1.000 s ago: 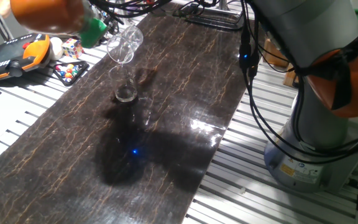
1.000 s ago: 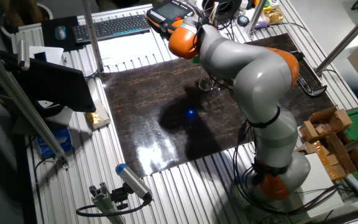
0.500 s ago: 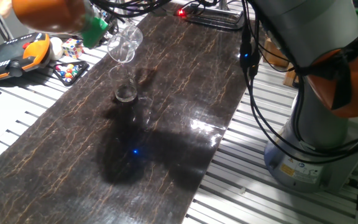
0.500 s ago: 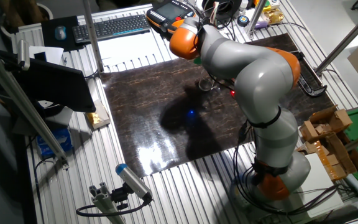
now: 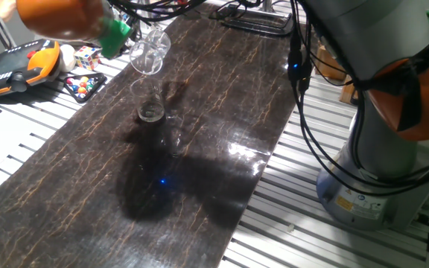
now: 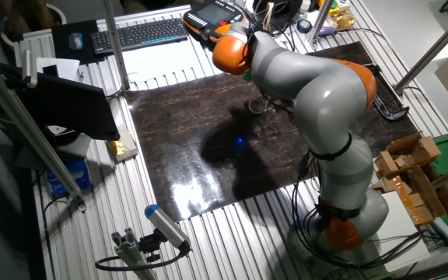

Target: Pour the water from one cup into another empty cup

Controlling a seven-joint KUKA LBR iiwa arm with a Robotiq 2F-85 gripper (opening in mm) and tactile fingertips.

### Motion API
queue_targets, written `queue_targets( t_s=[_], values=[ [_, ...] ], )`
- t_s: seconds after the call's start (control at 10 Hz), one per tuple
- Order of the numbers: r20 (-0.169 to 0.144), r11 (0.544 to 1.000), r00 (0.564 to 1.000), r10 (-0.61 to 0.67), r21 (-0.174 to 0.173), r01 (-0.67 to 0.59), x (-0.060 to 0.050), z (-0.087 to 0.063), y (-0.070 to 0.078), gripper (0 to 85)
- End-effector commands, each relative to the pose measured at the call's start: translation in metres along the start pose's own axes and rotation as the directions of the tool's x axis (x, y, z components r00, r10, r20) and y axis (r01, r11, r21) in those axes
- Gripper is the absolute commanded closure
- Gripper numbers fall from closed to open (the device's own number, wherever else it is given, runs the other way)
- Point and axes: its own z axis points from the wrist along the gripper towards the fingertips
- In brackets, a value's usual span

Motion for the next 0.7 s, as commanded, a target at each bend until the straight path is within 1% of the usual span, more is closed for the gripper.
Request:
queue_targets(
  t_s=[0.0,0.2,0.6],
  values=[
    [0.001,1.000,1.000,-0.004,0.001,0.004,0.000,0.000,0.001,84.3],
    [0.002,1.000,1.000,-0.008,0.004,0.008,0.000,0.000,0.004,84.3],
    [0.001,1.000,1.000,-0.017,-0.005,0.017,-0.001,0.001,0.011,84.3]
  ],
)
